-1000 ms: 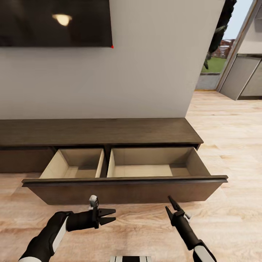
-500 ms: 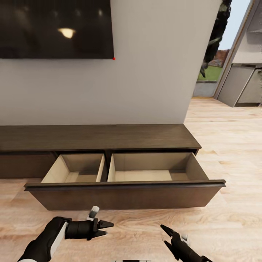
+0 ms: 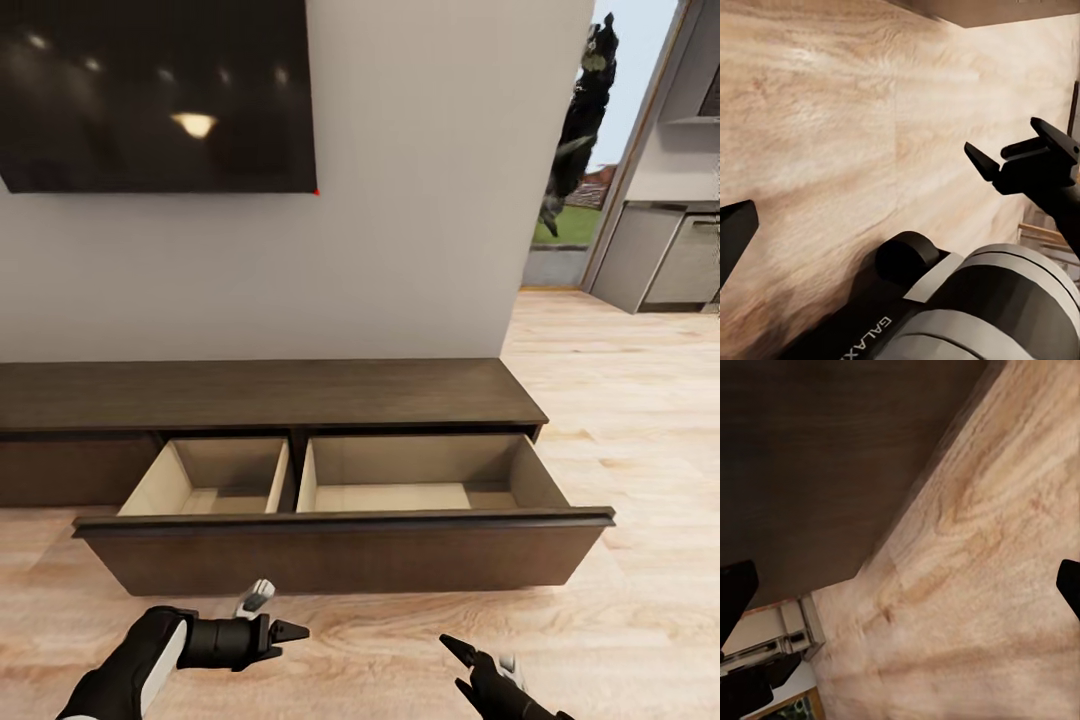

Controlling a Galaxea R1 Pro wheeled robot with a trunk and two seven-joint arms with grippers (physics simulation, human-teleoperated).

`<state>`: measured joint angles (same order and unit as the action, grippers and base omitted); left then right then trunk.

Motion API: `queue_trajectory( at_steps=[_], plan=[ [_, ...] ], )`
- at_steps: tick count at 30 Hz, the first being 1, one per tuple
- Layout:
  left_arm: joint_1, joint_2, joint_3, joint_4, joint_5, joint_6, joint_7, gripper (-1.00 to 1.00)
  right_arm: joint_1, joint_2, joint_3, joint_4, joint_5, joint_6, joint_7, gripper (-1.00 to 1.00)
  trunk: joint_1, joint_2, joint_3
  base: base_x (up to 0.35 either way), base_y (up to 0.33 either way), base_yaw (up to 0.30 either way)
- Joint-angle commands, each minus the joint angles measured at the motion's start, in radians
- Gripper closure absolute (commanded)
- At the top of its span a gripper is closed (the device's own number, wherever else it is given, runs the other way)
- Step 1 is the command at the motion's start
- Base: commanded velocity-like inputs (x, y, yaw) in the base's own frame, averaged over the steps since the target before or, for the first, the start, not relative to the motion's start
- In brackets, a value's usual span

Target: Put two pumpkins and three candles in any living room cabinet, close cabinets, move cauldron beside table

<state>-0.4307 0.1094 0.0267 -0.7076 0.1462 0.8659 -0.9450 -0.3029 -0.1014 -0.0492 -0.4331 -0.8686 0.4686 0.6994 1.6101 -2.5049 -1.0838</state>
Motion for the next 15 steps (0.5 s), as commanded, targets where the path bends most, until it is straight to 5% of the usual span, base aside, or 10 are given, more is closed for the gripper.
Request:
queue_trajectory(
  at_steps=[1,15],
  plan=[
    [0.000,0.000,0.001,0.000,0.001,0.004,0.000,-1.00,-0.001,0.000,-0.003,0.001,-0.005,0.006,0.002,-1.00,-0.001,0.000,0.003,0.000,0.000,0.000],
    [0.000,0.004,0.004,0.027,0.001,0.002,0.014,-1.00,0.000,0.002,-0.001,0.000,0.016,-0.030,-0.009,-1.00,-0.007,0.003,0.057,0.000,0.000,0.000]
  ],
)
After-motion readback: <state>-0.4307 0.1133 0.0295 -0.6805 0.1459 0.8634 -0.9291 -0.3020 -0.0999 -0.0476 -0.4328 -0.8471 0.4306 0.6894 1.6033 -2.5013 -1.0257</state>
